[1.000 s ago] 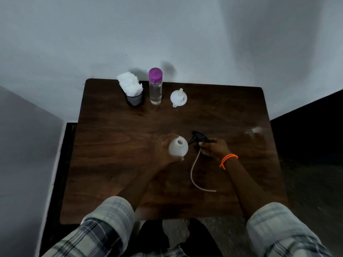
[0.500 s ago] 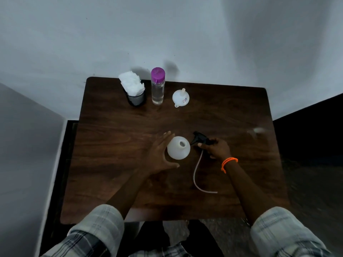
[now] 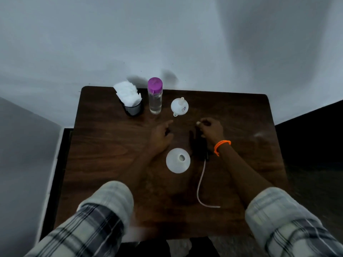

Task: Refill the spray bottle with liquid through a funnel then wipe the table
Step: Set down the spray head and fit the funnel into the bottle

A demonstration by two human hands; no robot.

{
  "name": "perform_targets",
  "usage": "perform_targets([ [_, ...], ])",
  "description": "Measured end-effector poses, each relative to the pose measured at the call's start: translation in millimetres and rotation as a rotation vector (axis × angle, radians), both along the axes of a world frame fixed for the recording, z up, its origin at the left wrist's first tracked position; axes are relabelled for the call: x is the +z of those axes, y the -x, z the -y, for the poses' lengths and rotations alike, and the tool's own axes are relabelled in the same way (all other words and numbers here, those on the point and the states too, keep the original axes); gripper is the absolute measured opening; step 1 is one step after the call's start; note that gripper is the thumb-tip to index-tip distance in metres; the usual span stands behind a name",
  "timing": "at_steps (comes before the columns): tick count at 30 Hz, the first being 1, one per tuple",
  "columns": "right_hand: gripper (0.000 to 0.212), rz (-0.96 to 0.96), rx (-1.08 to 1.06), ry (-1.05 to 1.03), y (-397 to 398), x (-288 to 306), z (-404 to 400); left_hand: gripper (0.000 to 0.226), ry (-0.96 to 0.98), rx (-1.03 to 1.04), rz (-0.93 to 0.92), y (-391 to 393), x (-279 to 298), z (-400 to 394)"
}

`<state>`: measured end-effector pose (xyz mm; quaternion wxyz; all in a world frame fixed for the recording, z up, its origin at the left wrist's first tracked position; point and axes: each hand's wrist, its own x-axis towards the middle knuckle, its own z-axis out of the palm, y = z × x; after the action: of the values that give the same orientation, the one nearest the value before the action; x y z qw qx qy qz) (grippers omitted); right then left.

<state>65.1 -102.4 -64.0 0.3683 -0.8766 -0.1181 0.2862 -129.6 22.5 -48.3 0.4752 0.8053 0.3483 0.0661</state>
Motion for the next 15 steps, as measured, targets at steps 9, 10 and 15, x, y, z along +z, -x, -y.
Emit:
perform_targets([
  [9, 0.055, -0.022, 0.147, -0.002, -27.7, -17.1, -87.7, 0.055, -0.149, 0.198, -0.056, -100.7, -80.8, -44.0],
  [10, 0.054, -0.022, 0.167, 0.002, -27.7, -17.9, -90.8, 0.058, -0.155, 0.195, -0.090, -103.0, -71.7, -41.5],
  [15, 0.051, -0.043, 0.192, -0.003, -21.2, -23.7, -89.5, 0.060, -0.124, 0.073, -0.229, -104.1, -37.3, -37.0],
])
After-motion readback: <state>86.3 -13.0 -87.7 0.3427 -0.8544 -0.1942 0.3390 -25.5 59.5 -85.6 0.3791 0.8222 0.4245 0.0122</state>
